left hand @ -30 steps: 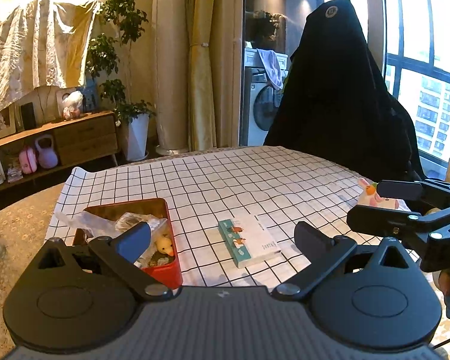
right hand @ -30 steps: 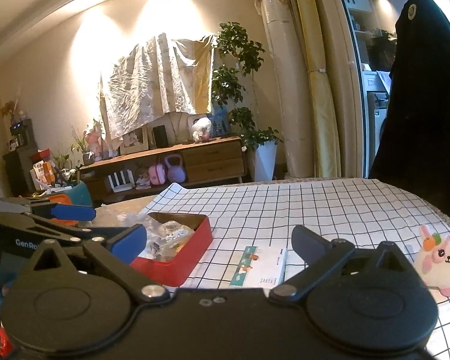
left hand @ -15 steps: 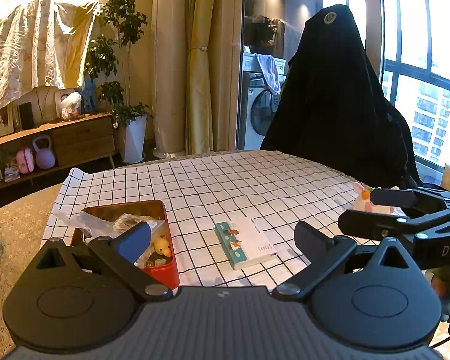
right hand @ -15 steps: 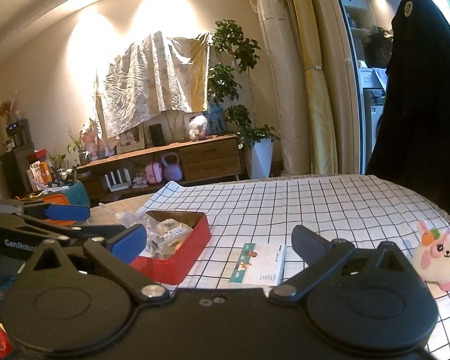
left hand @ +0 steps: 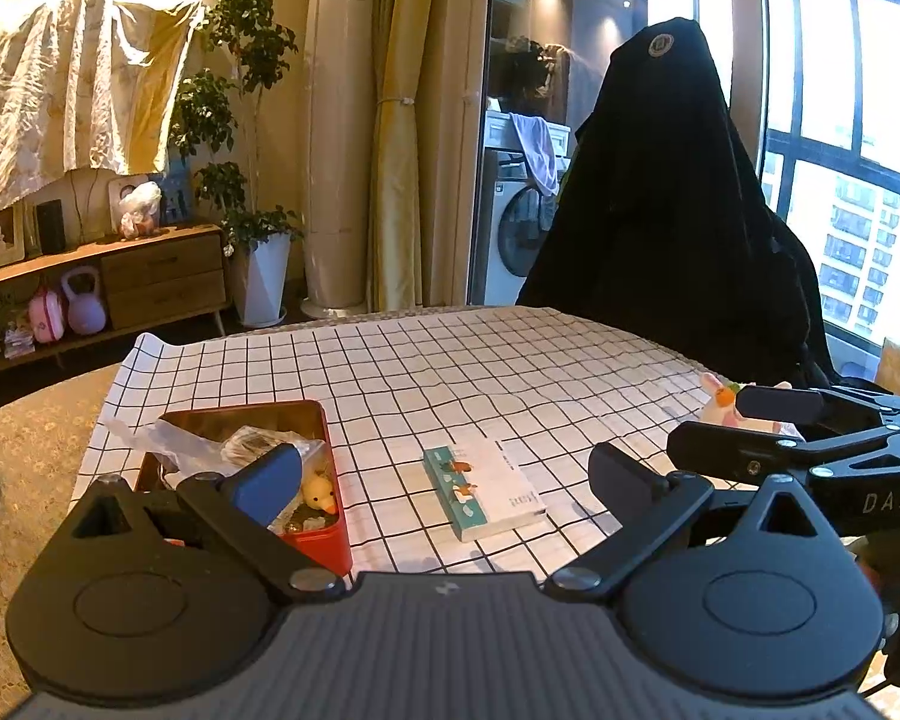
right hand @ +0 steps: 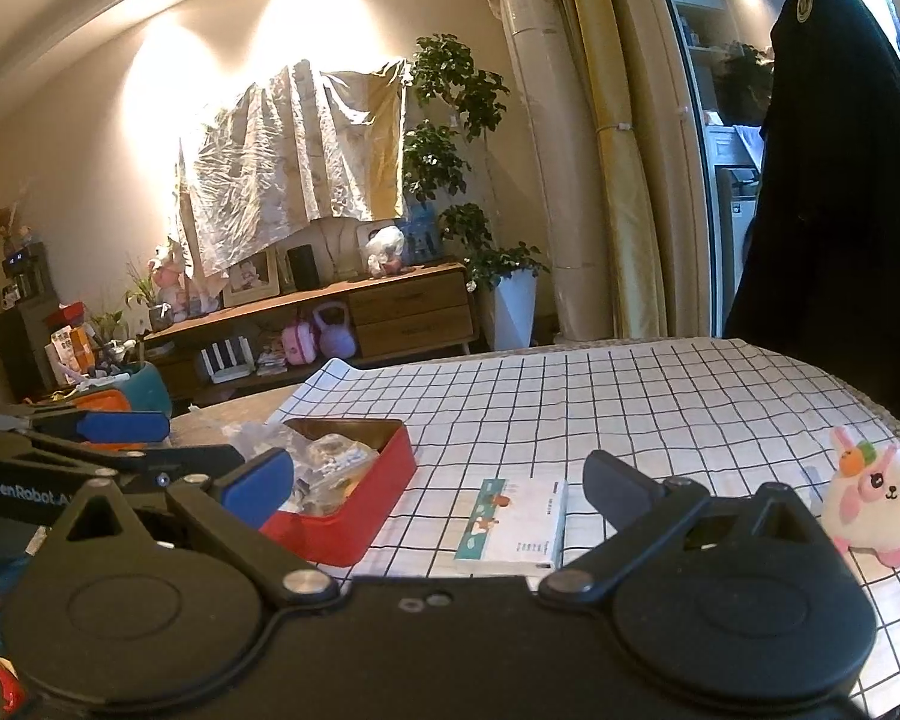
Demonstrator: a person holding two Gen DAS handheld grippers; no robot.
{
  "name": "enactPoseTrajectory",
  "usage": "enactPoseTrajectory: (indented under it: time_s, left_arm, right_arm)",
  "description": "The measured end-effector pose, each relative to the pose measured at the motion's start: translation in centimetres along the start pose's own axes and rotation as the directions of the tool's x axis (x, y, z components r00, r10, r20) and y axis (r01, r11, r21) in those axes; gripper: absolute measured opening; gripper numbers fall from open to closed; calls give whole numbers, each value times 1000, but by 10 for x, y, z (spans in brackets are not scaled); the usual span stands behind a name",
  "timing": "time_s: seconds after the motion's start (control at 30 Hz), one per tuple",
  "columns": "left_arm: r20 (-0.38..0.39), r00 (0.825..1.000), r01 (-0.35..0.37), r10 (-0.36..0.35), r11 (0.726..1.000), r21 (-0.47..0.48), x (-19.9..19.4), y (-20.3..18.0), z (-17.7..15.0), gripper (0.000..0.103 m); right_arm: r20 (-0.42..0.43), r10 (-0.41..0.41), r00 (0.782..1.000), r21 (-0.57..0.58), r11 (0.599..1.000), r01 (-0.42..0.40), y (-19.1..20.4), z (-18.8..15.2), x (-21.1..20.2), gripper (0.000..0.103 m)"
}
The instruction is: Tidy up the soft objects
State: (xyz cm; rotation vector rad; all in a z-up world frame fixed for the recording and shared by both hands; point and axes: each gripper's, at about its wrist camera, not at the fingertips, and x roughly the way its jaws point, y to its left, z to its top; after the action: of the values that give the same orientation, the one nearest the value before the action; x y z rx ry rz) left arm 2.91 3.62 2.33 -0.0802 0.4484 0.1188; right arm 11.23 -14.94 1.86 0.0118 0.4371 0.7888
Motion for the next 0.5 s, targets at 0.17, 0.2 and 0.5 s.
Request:
enactPoseTrajectory:
  time_s: [0.17,0.2,0.5]
  left_arm:
    - [0,1000,7,-7,1000,-15,-2,1,-1,103]
    - [1,1000,8,-8,1000,-17,-2,1,-2,103]
    - [4,1000,9,-9,1000,-3,-5,-2,-5,103]
  right_arm:
    - [7,-19,1000,2,1000,19,2,-2,-1,103]
    - [6,-21,1000,4,1000,21,3,-2,-1,103]
    - [4,-35,999,18,999,35,6,-3,-2,103]
